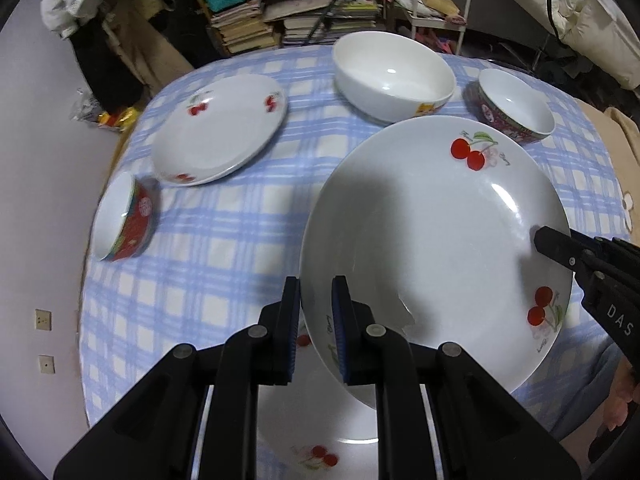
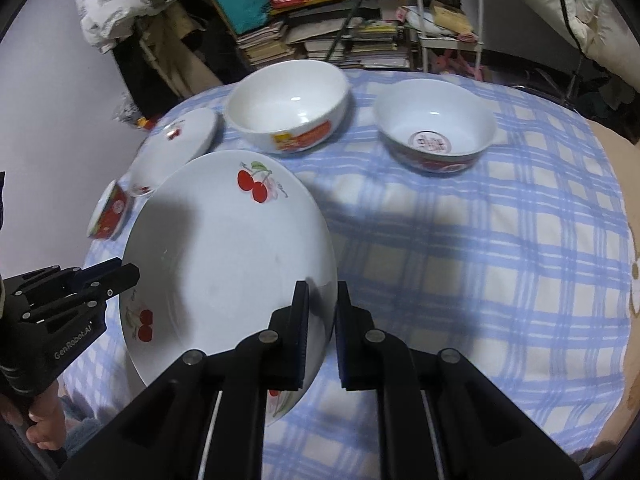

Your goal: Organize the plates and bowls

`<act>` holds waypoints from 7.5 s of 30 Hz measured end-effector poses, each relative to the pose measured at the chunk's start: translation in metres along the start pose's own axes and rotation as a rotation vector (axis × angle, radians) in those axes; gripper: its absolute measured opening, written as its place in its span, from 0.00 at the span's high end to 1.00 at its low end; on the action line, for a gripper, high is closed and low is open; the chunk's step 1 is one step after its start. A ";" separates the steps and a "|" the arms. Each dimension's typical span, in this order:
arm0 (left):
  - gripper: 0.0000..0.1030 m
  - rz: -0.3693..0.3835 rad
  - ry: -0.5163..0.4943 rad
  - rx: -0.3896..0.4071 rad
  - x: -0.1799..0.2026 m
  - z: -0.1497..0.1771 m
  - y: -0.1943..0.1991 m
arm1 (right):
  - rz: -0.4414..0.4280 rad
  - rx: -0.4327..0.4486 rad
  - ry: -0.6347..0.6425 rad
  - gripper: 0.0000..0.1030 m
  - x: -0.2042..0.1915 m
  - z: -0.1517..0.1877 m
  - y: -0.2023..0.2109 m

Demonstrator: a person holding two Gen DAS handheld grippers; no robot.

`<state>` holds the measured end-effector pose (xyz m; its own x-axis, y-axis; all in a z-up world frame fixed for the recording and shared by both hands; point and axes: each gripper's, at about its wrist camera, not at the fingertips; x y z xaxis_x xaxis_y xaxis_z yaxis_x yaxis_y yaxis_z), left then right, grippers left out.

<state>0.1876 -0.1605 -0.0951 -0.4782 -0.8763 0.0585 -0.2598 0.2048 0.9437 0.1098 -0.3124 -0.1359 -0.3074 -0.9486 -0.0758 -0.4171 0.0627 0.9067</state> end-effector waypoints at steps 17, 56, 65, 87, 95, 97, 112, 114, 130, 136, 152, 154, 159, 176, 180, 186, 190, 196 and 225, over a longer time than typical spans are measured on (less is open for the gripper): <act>0.85 0.011 0.148 0.009 -0.056 0.081 0.024 | -0.021 0.001 0.136 0.87 -0.072 0.047 0.020; 0.89 0.014 0.190 0.056 -0.052 0.107 0.029 | 0.011 0.007 0.114 0.89 -0.084 0.067 0.018; 0.83 0.023 0.282 0.046 -0.094 0.080 0.037 | -0.002 0.027 0.138 0.54 -0.096 0.032 0.026; 0.22 -0.143 0.211 0.126 -0.205 -0.061 0.027 | 0.034 0.032 0.261 0.17 -0.176 -0.111 -0.028; 0.22 -0.082 0.233 0.086 -0.237 -0.110 -0.006 | 0.031 0.013 0.231 0.18 -0.194 -0.153 -0.061; 0.22 -0.065 0.247 0.063 -0.245 -0.119 -0.018 | 0.004 -0.008 0.209 0.18 -0.195 -0.160 -0.069; 0.22 -0.128 0.168 -0.010 -0.259 -0.153 -0.062 | 0.018 -0.049 0.210 0.40 -0.207 -0.179 -0.109; 0.22 -0.102 0.175 -0.021 -0.262 -0.156 -0.069 | 0.037 -0.051 0.212 0.41 -0.207 -0.180 -0.114; 0.34 -0.059 0.197 -0.048 -0.268 -0.166 -0.095 | 0.072 -0.080 0.215 0.65 -0.221 -0.187 -0.136; 0.45 -0.038 0.154 -0.072 -0.269 -0.164 -0.105 | 0.086 -0.163 0.231 0.65 -0.226 -0.185 -0.160; 0.81 0.090 0.280 -0.097 -0.256 -0.157 -0.104 | 0.018 -0.197 0.183 0.77 -0.216 -0.185 -0.156; 0.80 0.081 0.259 -0.092 -0.253 -0.152 -0.097 | 0.006 -0.191 0.202 0.78 -0.217 -0.183 -0.151; 0.80 0.129 0.292 -0.107 -0.261 -0.139 -0.083 | -0.061 -0.188 0.187 0.83 -0.213 -0.177 -0.137; 0.80 0.158 0.286 -0.041 -0.221 -0.120 -0.026 | -0.047 -0.107 0.138 0.85 -0.185 -0.163 -0.059; 0.80 0.152 0.275 -0.039 -0.207 -0.104 -0.010 | -0.057 -0.092 0.132 0.85 -0.177 -0.151 -0.036; 0.80 0.151 0.262 -0.040 -0.185 -0.073 0.006 | -0.084 -0.086 0.102 0.85 -0.162 -0.121 -0.015; 0.80 0.156 0.279 -0.047 -0.173 -0.051 0.010 | -0.098 -0.087 0.092 0.85 -0.150 -0.095 -0.004; 0.80 0.145 0.293 -0.049 -0.147 -0.013 0.014 | -0.091 -0.087 0.074 0.85 -0.126 -0.053 0.008; 0.81 0.090 0.310 -0.006 -0.076 0.111 -0.010 | 0.050 -0.060 0.185 0.82 -0.092 0.077 -0.006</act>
<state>0.1336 -0.0473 -0.1450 -0.2199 -0.9463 0.2371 -0.2230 0.2853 0.9321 0.0744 -0.2018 -0.1661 -0.1613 -0.9860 0.0424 -0.3515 0.0976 0.9311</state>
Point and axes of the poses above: each gripper's, at about its wrist camera, not at the fingertips, and y roughly against the way its jaws point, x to its right, z to its underside, and after that the axes turned 14 degrees about z, right-handed
